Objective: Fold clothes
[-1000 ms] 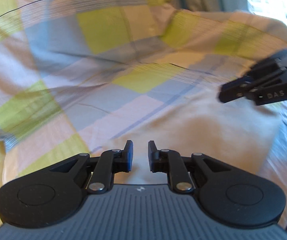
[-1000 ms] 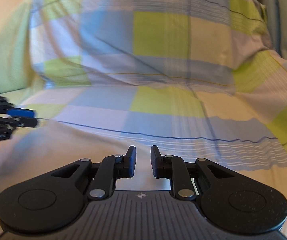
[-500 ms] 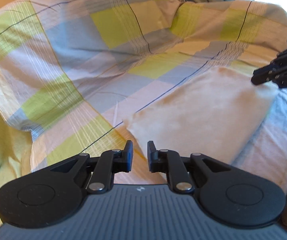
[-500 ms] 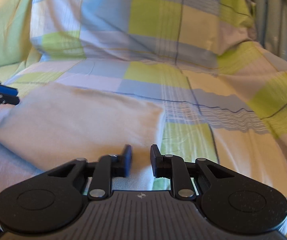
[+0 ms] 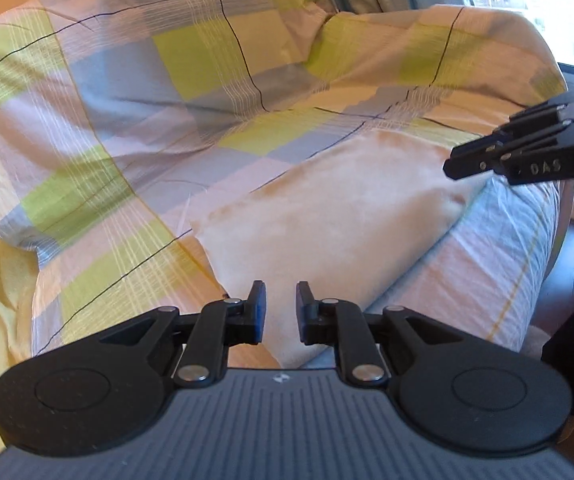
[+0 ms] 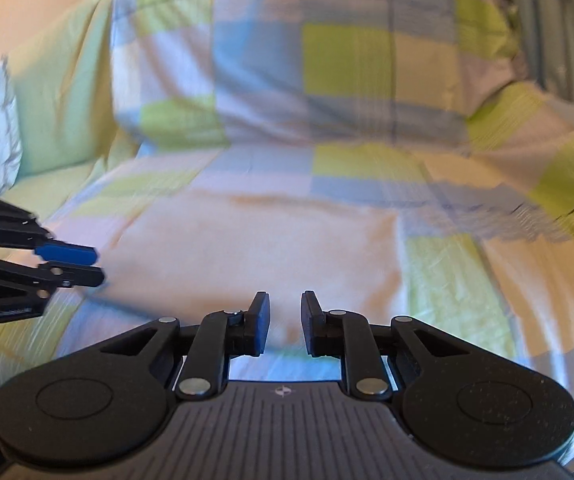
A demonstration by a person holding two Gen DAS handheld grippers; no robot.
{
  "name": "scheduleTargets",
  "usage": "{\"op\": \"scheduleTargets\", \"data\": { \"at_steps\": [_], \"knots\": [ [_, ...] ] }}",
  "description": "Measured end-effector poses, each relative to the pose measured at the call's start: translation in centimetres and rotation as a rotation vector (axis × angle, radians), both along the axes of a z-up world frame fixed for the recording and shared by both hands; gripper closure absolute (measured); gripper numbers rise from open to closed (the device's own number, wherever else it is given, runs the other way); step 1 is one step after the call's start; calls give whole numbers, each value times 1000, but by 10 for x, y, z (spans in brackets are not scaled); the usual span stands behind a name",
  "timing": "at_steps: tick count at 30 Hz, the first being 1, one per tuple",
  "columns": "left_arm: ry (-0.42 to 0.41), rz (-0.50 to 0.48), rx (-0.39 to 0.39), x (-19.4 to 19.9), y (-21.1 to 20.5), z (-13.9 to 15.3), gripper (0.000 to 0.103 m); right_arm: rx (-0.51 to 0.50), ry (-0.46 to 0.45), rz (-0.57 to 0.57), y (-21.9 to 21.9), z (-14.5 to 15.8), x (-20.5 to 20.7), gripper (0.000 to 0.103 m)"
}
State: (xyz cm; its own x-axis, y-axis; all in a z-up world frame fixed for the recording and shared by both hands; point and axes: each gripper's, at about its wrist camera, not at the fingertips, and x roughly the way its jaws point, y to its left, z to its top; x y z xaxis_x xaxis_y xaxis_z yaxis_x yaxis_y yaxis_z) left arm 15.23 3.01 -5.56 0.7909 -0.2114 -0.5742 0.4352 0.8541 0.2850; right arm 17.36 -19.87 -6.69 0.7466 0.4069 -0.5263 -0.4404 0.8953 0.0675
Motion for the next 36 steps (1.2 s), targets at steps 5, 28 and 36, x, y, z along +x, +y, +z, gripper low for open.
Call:
{"op": "scheduleTargets", "data": {
  "at_steps": [5, 28, 36],
  "knots": [
    [82, -44, 102, 13, -21, -16, 93, 35, 69, -32, -2, -15, 16, 82],
    [56, 50, 23, 37, 0, -7, 84, -58, 10, -179, -10, -21, 35, 87],
    [72, -67, 24, 27, -20, -12, 84, 1, -8, 38, 13, -16, 19, 83]
  ]
}}
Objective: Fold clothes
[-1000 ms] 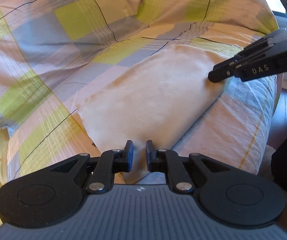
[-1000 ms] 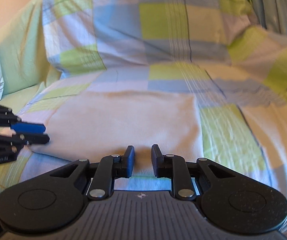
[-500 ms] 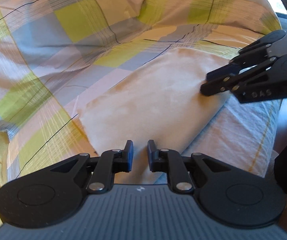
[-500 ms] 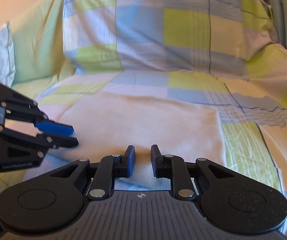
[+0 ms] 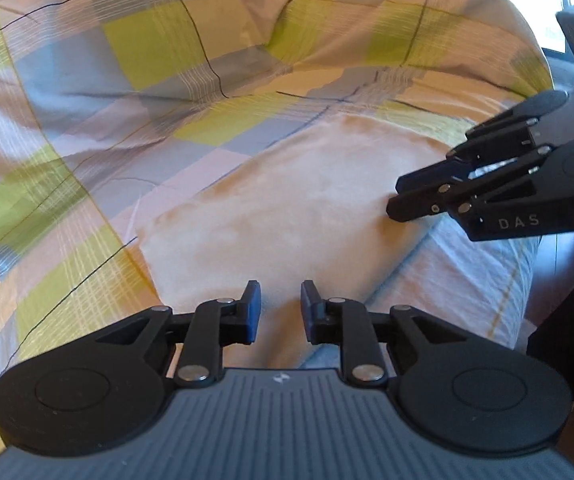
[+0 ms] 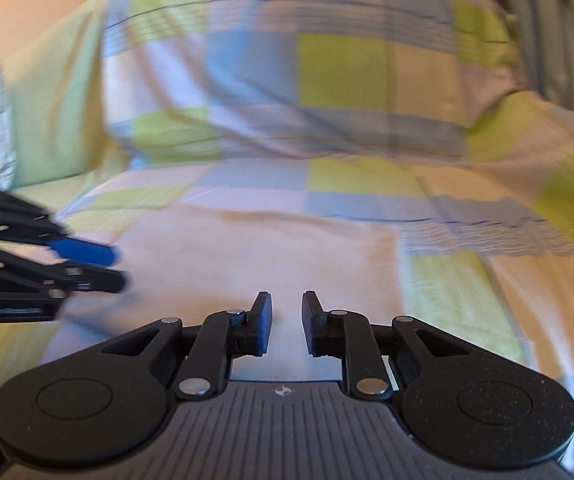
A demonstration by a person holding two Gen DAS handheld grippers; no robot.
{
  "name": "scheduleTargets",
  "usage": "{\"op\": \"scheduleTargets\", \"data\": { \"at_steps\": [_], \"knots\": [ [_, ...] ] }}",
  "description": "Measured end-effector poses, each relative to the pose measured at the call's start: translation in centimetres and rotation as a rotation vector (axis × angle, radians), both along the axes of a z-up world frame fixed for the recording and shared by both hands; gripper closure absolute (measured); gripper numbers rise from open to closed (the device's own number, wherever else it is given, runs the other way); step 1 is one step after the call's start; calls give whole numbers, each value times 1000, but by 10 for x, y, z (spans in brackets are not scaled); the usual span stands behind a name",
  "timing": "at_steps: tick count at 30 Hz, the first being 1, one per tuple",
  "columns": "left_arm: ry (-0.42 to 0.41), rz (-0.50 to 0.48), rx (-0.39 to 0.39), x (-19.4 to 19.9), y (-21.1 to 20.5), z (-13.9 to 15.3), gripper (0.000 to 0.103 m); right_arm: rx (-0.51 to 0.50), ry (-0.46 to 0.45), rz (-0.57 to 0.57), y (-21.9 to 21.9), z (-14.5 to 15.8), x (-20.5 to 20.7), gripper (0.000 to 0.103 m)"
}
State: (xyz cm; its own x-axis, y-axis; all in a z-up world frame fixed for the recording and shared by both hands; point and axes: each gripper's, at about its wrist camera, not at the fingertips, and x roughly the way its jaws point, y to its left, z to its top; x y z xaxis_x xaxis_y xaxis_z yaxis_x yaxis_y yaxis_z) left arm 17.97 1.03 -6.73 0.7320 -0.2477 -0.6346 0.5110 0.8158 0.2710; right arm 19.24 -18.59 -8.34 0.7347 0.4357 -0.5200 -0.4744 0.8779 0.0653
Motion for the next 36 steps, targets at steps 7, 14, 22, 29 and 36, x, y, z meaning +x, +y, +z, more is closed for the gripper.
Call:
{"op": "scheduleTargets", "data": {
  "at_steps": [7, 14, 22, 29, 36],
  "knots": [
    [5, 86, 54, 8, 17, -3, 83, -63, 29, -83, -8, -7, 4, 83],
    [-56, 126, -25, 31, 29, 18, 85, -20, 30, -213, -32, 2, 18, 84],
    [-19, 186, 2, 78, 23, 8, 88, -81, 83, -124, -18, -3, 72, 80],
    [-13, 150, 3, 94, 8, -3, 88, -47, 66, -100, -19, 6, 97, 79],
    [-33, 225, -8, 107, 18, -7, 87, -98, 80, -65, -16, -2, 131, 81]
  ]
}}
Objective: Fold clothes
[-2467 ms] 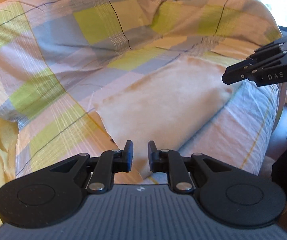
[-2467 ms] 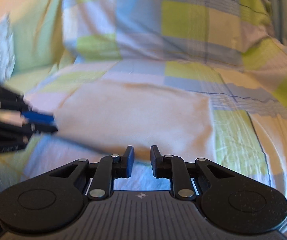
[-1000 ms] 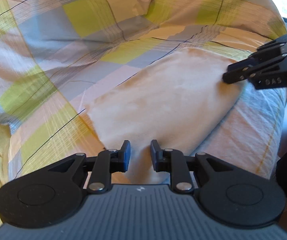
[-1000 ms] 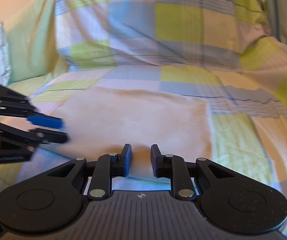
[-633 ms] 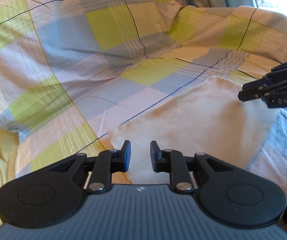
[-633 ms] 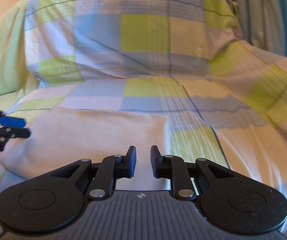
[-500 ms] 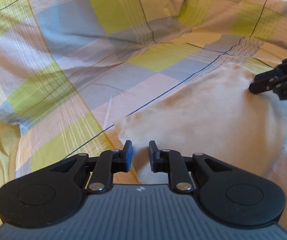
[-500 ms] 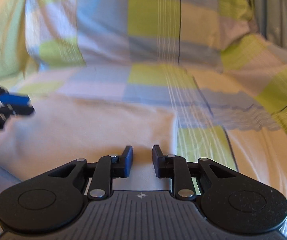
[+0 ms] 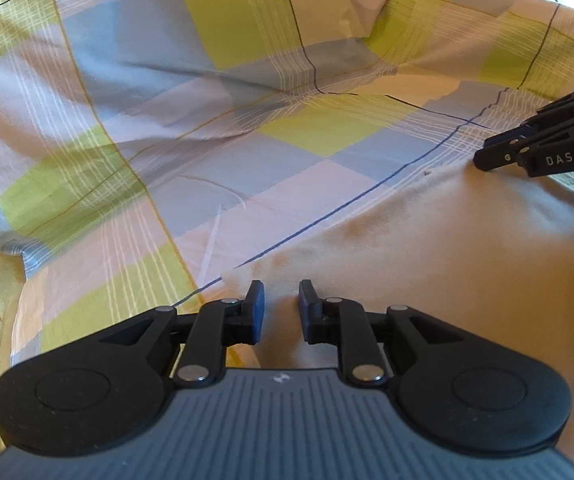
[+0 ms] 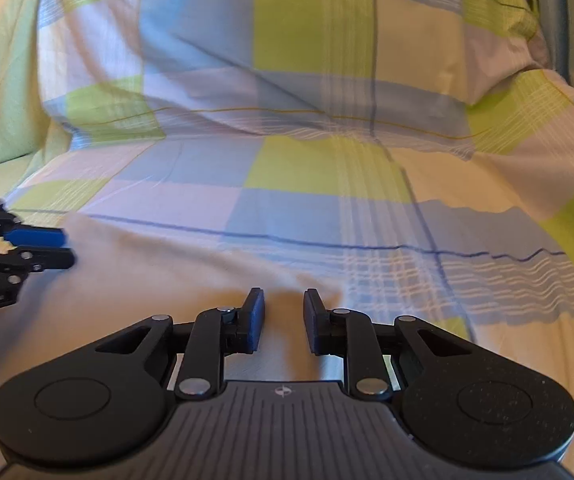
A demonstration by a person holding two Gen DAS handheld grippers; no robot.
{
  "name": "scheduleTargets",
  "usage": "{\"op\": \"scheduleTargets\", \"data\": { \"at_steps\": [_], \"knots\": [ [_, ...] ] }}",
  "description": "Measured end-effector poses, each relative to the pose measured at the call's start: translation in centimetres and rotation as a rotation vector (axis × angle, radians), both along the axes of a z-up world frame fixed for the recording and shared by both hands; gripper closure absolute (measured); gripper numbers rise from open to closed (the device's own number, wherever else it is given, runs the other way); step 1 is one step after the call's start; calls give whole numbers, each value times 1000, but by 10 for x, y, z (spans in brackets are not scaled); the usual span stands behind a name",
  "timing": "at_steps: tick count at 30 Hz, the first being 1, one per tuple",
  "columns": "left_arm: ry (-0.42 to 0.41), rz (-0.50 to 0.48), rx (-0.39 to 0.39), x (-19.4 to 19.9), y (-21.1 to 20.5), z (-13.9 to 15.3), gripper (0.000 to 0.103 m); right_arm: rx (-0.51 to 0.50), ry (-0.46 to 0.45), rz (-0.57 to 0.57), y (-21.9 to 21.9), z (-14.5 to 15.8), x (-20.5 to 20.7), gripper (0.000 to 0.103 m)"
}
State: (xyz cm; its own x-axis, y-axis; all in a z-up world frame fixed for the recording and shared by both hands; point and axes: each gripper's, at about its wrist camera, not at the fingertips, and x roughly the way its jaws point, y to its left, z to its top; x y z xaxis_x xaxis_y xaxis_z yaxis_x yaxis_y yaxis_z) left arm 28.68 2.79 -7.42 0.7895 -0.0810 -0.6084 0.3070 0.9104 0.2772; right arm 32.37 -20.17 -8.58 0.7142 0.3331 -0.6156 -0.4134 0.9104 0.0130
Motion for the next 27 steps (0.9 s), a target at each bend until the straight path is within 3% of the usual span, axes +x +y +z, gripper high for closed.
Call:
{"op": "scheduleTargets", "data": {
  "at_steps": [2, 5, 9, 14, 18, 25, 27],
  "knots": [
    [-6, 32, -34, 2, 7, 1, 87, -13, -12, -35, -6, -1, 8, 84],
    [-31, 26, -105, 2, 12, 6, 88, 22, -26, -71, -12, 5, 6, 74],
    [-28, -49, -95, 5, -3, 2, 88, 47, -73, 72, 12, 14, -8, 75],
    [-20, -11, -50, 12, -3, -6, 87, -9, -12, 200, 48, 2, -3, 78],
    [-20, 25, -65, 16, 9, -8, 85, 6, 0, 122, 40, 2, 12, 84],
    [-28, 64, -69, 9, 18, 1, 86, -23, -42, -54, 6, 3, 17, 82],
    [-30, 49, -113, 3, 21, 5, 88, -20, -74, -71, -2, 8, 9, 82]
  ]
}}
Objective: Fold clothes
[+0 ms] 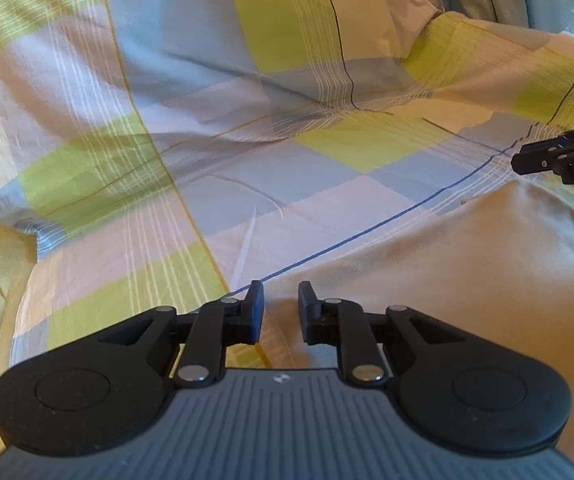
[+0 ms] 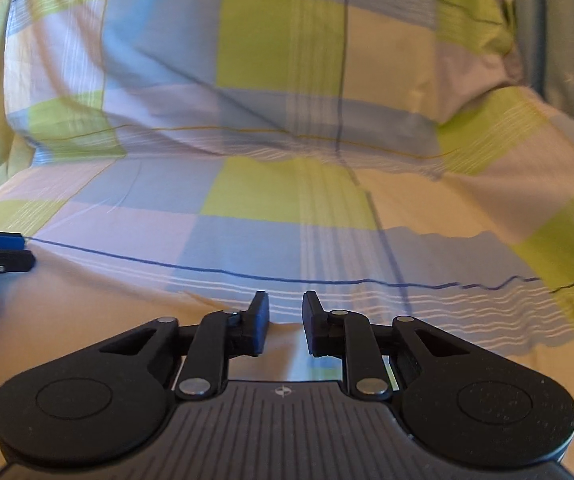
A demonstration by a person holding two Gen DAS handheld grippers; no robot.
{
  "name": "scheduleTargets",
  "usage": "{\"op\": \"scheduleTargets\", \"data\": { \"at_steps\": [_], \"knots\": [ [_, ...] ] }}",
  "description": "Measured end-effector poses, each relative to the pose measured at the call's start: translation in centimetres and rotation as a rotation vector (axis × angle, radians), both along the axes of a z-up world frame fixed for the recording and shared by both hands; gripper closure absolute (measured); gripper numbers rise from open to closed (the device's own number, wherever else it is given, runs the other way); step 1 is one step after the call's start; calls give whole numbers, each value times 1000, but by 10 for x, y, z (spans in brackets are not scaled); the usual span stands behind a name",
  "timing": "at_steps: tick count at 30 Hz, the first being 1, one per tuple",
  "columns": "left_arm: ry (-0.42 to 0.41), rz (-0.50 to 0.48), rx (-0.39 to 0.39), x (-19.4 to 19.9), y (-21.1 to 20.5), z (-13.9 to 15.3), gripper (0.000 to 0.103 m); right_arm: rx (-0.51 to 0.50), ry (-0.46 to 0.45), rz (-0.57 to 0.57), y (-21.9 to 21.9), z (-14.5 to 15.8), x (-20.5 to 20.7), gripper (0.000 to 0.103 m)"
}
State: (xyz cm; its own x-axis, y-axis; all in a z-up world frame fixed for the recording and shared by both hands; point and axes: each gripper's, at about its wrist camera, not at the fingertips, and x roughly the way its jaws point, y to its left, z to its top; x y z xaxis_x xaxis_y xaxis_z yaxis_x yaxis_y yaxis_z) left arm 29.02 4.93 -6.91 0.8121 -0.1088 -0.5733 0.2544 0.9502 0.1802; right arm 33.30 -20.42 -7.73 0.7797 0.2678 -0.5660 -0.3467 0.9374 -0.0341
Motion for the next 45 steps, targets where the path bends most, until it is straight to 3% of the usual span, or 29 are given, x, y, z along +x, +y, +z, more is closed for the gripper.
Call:
{"op": "scheduleTargets", "data": {
  "at_steps": [4, 8, 10, 13, 20, 24, 26, 31, 36, 37, 41, 45],
  "knots": [
    [-16, -109, -26, -14, -9, 3, 88, 61, -39, 72, -3, 12, -25, 80],
    [9, -171, 30, -20, -21, -5, 87, 135, 39, 219, 19, 8, -44, 81],
    [3, -162, 64, -19, -21, -9, 87, 125, 87, 283, 34, 0, -48, 81],
    [19, -116, 39, -15, -8, -8, 84, 21, 89, 324, 50, -10, -51, 82],
    [21, -52, 59, -19, 7, -2, 81, -9, 68, 144, 19, -11, -31, 81],
    [12, -15, 66, -26, 14, 5, 87, -47, 37, 46, 4, -12, -26, 84],
    [9, -34, 48, -34, 14, 9, 87, -50, 16, 8, -1, -10, -30, 79],
    [16, -155, -2, -65, -4, 20, 87, 67, -15, 142, 4, 4, -69, 79],
    [61, -235, 133, -91, -27, 0, 87, 49, 58, 298, 29, -2, -114, 80],
    [66, -236, 161, -94, -28, -4, 87, 24, 72, 306, 31, -6, -118, 80],
    [91, -180, 155, -96, -16, -1, 86, -36, 48, 254, 21, -9, -122, 80],
    [74, -155, 170, -108, -14, -1, 87, -27, 51, 175, 4, -10, -125, 80]
  ]
}}
